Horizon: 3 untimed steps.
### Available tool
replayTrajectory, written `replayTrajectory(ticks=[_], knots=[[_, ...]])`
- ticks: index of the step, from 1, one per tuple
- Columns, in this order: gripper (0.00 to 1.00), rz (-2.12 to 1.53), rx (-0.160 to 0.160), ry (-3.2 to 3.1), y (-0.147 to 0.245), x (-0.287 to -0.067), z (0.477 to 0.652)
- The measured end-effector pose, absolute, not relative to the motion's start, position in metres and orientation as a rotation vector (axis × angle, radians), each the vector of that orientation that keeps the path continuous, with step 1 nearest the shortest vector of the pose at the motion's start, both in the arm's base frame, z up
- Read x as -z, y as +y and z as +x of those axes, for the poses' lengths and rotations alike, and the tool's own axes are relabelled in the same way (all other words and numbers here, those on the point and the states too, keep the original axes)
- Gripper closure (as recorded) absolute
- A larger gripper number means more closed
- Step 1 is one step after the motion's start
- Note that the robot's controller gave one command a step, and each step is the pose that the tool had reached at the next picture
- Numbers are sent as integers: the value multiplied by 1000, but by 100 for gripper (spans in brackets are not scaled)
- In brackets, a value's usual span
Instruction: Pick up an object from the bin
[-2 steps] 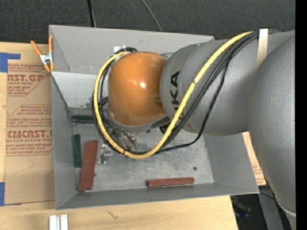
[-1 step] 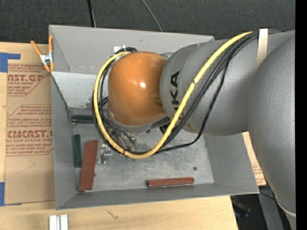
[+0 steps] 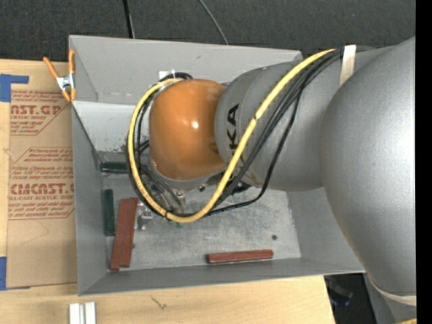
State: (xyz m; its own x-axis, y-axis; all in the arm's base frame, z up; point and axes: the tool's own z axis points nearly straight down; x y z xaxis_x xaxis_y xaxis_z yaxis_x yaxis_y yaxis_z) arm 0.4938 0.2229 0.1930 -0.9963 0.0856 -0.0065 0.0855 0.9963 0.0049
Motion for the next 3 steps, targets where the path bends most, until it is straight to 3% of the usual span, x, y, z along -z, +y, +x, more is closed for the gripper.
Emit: replayTrajectory(ticks=[1,2,3], knots=[[100,303,1,3128,235,-168,510],[0,152,-4,3132,241,-218,511],[0,154,-1,3136,241,-216,510]])
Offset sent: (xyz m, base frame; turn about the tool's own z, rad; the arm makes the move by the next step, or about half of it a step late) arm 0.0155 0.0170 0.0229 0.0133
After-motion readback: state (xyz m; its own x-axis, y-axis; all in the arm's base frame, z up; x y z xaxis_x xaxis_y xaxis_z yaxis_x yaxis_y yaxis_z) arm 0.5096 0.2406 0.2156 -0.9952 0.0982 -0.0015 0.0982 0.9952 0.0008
